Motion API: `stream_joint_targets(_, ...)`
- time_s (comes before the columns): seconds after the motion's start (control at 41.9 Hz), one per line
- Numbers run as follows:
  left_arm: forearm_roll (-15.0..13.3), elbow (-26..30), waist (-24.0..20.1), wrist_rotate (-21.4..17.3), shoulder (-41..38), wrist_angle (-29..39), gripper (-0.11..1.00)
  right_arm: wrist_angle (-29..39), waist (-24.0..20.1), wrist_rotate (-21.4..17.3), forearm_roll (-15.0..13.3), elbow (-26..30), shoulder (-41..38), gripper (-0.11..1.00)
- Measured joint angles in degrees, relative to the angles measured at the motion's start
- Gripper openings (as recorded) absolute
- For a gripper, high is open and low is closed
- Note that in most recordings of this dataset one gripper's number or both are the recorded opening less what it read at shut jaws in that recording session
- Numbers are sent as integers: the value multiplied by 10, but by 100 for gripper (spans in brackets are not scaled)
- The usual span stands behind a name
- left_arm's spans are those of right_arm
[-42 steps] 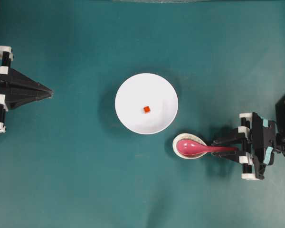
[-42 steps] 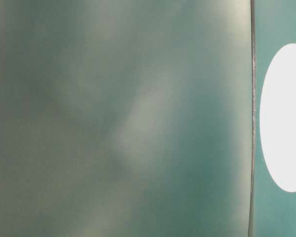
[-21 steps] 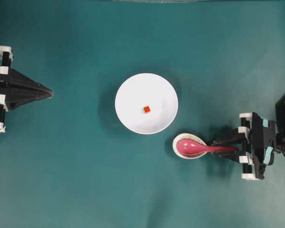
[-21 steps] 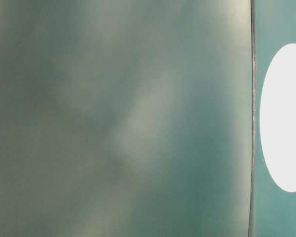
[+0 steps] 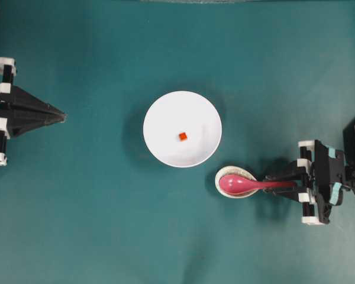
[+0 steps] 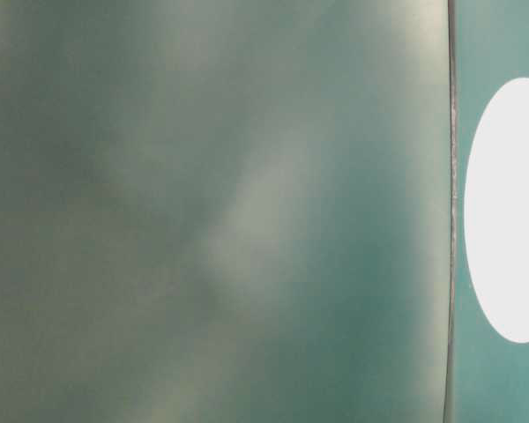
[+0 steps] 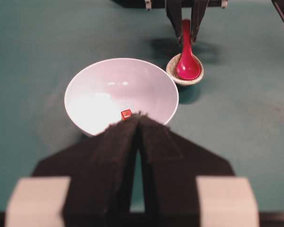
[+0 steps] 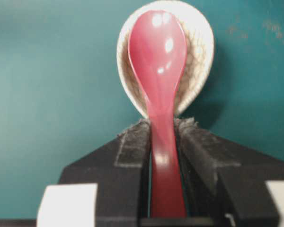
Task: Grip the spoon and scoop the red block from the bowl with right arm.
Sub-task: 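Lift the pink spoon out of the grey dish toward the bowl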
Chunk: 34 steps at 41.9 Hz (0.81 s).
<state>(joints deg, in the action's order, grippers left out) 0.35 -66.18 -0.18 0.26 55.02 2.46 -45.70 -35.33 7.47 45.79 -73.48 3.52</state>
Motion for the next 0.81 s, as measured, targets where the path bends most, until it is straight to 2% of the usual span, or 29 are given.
stream_joint_targets(0.167, 1, 0, 1, 0, -1, 2, 0, 1, 11, 8, 0, -2, 46, 25)
stream_joint_targets(0.406, 1, 0, 0, 0, -1, 3, 0, 33, 69, 70, 0, 4, 122, 25)
stream_joint_targets(0.668, 0, 0, 1, 0, -1, 8, 0, 183, 185, 199, 0, 54, 217, 25)
stream_joint_targets(0.812, 1, 0, 1, 0, -1, 12, 0, 285, 262, 253, 0, 95, 253, 25)
